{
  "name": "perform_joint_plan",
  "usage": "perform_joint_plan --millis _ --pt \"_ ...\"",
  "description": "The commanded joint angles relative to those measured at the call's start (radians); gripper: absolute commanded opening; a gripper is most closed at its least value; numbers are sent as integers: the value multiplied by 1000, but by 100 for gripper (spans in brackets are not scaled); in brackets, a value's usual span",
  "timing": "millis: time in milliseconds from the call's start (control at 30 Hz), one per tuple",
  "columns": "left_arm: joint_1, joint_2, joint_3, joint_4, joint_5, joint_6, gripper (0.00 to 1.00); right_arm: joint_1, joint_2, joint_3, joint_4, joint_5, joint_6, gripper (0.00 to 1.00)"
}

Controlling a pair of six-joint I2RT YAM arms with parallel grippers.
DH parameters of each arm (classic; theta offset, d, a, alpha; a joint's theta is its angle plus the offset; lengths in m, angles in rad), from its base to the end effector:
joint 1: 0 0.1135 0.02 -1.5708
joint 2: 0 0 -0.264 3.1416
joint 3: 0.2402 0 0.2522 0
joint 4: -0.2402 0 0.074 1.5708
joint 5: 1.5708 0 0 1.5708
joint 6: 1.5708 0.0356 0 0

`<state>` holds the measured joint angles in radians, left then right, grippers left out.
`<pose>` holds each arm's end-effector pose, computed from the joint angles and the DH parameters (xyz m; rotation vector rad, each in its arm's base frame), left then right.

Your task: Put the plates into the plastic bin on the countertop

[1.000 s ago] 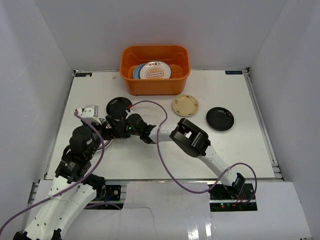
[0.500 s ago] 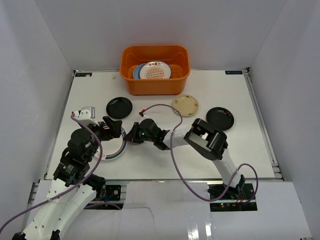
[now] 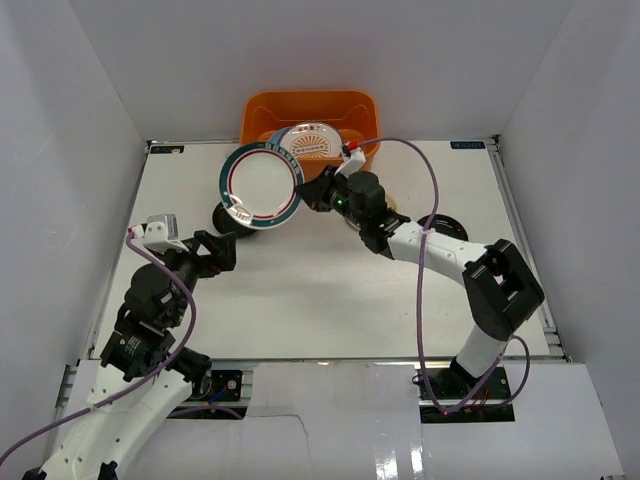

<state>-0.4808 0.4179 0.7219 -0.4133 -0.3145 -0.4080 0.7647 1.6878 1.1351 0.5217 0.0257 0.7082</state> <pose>0.0953 -0.0373 0.3395 -0.1768 1.6816 -0.4054 0.2895 0.2765 0.2948 -0.0271 1.7198 1.1035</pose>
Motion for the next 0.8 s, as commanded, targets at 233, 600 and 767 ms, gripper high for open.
perform_joint_plan --millis 233,600,767 --pt "-10 65 -33 44 14 5 98 -225 224 450 -38 74 -98 8" --pt "-15 133 -38 59 8 26 98 -332 628 969 -250 89 -130 8" --pt "-13 163 -38 62 3 29 98 -347 697 1042 -282 66 -131 8"
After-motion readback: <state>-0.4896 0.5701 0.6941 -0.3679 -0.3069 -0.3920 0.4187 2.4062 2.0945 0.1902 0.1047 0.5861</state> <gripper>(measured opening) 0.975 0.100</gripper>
